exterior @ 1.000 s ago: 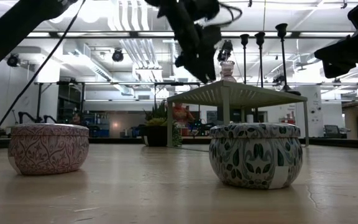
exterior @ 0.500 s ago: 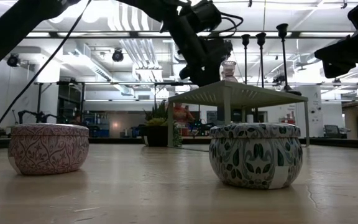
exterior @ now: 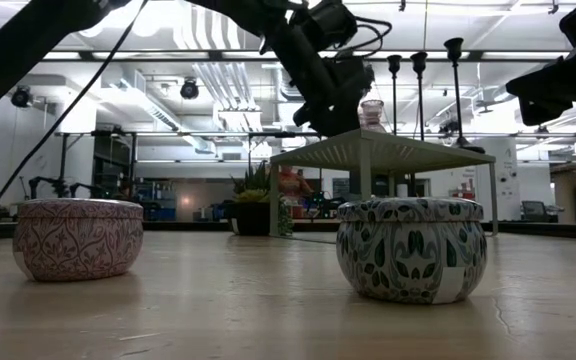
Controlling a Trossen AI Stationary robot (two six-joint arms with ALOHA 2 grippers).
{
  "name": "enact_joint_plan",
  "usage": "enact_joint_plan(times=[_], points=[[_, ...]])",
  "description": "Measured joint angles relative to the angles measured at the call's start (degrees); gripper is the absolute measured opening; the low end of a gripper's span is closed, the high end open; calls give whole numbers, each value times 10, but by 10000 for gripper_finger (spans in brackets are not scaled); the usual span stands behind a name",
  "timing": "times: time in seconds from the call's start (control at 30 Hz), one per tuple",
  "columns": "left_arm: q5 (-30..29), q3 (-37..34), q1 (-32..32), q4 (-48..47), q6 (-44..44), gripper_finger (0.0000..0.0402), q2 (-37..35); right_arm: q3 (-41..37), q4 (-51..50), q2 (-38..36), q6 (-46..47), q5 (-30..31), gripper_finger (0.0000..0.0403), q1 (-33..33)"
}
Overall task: Pick & Place candle stick holders
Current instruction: Put the top pink candle holder on the shelf aligned with the other pink candle holder, then put the pink candle holder on the shelf aligned with the other pink candle holders
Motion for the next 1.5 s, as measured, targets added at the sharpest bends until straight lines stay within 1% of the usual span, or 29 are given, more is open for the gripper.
enact_joint_plan(times=[0.13, 0.3, 0.4, 0.63, 0.8, 1.07, 1.3, 1.4, 1.5], points=[[-22, -4, 3, 9, 3, 206, 0, 0, 0, 0, -2, 0, 8, 0], [-26, -5, 3, 33, 16, 206, 1, 0, 0, 0, -2, 0, 8, 0], [-37, -5, 3, 47, 22, 206, 1, 0, 0, 0, -1, 0, 8, 0], [-38, -6, 4, 89, 23, 206, 1, 0, 0, 0, -1, 0, 8, 0], [-38, -28, 4, 143, 23, 207, 1, 0, 0, 0, -2, 0, 8, 0], [-37, -85, 4, 217, 24, 207, 1, 0, 0, 0, -2, 0, 8, 0], [-37, -90, 5, 255, 23, 207, 1, 0, 0, 0, -2, 0, 8, 0], [-37, -90, 5, 258, 22, 207, 1, 0, 0, 0, 0, 0, 8, 0], [-30, -90, 4, 208, 22, 207, -10, 0, 0, 0, -2, 0, 8, 0]])
